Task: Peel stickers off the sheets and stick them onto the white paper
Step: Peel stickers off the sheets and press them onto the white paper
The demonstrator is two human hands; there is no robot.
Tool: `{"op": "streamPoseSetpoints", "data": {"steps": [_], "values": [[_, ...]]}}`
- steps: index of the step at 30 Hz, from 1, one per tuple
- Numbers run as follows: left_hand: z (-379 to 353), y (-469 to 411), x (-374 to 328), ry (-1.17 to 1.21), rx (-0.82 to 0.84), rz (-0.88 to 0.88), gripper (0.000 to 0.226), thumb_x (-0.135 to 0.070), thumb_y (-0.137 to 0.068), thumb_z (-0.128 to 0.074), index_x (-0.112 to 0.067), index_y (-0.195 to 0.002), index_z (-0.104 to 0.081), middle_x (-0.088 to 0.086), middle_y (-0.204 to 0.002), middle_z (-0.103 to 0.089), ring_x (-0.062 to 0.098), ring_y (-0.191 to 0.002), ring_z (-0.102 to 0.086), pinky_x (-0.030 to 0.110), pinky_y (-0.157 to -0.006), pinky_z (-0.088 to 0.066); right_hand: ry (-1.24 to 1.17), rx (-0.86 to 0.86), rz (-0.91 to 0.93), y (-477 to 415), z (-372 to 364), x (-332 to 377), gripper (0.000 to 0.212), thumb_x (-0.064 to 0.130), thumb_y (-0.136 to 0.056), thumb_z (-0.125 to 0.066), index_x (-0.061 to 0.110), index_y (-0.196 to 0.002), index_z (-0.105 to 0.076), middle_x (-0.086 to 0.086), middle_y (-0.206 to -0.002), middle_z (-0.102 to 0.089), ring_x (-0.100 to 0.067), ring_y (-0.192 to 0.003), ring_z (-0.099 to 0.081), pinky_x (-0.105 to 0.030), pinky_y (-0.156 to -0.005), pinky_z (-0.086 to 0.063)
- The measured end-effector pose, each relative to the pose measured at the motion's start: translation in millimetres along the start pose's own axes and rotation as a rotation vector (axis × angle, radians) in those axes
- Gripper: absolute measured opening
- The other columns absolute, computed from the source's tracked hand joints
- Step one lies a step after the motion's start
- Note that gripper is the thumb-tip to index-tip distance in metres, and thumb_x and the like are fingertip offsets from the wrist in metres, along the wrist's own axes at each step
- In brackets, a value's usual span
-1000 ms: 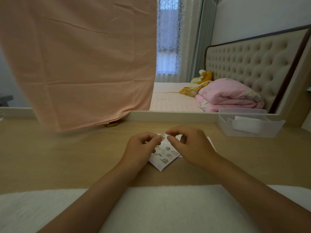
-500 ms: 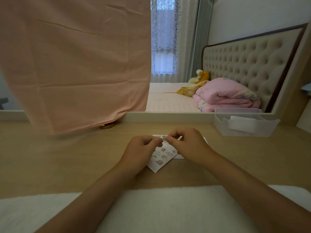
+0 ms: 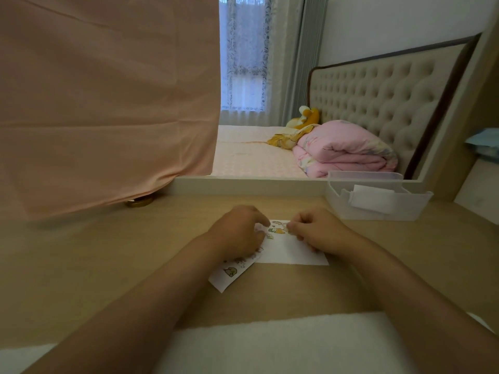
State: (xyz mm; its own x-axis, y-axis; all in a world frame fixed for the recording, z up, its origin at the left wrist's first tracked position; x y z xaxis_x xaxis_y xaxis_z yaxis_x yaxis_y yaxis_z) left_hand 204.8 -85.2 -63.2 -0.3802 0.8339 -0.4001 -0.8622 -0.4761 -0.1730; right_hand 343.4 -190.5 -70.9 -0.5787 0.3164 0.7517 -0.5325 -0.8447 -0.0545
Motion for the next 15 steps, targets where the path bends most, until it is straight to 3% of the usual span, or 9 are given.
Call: {"op": "streamPoseSetpoints", "data": {"steps": [3, 6, 11, 15], "values": [[-11.1, -1.6, 6.4, -0.041, 0.004, -0.05, 0.037, -0.032, -0.094, -0.057, -0.027, -0.13, -0.064, -0.006, -0.135, -0.055, 0.014, -0.129, -0.042, 0.039, -0.107, -0.041, 0.101, 0.041, 0.041, -5.8, -6.4, 3.0, 0.026, 0.028, -0.093, -0.067, 0.013, -0.072, -0.066, 0.01, -0.062, -0.058, -0.006, -0.059, -0.05, -0.026, -0.062, -0.043], [-16.0, -1.2, 11.7, -0.038, -0.032, -0.09, 0.038, -0.035, -0.095, -0.056, -0.027, -0.132, -0.063, -0.007, -0.135, -0.054, 0.013, -0.129, -0.04, 0.035, -0.107, -0.039, 0.168, 0.075, 0.023, -10.8, -9.6, 3.9, 0.024, 0.029, -0.091, -0.068, 0.018, -0.07, -0.067, 0.017, -0.056, -0.059, -0.003, -0.059, -0.051, -0.026, -0.063, -0.042], [-18.4, -2.8, 13.5, -0.051, -0.071, -0.124, 0.038, -0.038, -0.097, -0.054, -0.029, -0.133, -0.061, -0.009, -0.134, -0.053, 0.013, -0.127, -0.04, 0.024, -0.095, -0.03, 0.326, 0.125, -0.009, -19.1, -14.6, 9.6, 0.022, 0.034, -0.089, -0.068, 0.02, -0.073, -0.07, 0.009, -0.07, -0.064, -0.009, -0.067, -0.057, -0.028, -0.066, -0.047], [-18.6, -3.5, 14.5, -0.043, -0.091, -0.135, 0.037, -0.039, -0.097, -0.054, -0.03, -0.132, -0.061, -0.009, -0.133, -0.054, 0.013, -0.126, -0.04, 0.025, -0.094, -0.03, 0.428, 0.138, -0.019, -20.3, -17.8, 13.7, 0.023, 0.037, -0.088, -0.068, 0.024, -0.069, -0.068, 0.008, -0.075, -0.065, -0.01, -0.072, -0.059, -0.027, -0.063, -0.045]]}}
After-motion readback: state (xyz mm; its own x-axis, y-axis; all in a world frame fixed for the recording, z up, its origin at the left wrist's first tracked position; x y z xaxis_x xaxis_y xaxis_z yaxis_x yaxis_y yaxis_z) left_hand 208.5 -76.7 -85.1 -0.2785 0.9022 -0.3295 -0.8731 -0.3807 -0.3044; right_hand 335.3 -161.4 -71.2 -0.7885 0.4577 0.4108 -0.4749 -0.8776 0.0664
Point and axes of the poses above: each hand's wrist, its own y-axis away from the middle knuckle, its own z-axis out of the back of the hand, x = y × z, the point moved 7 cm from there along -y, towards the middle knuckle
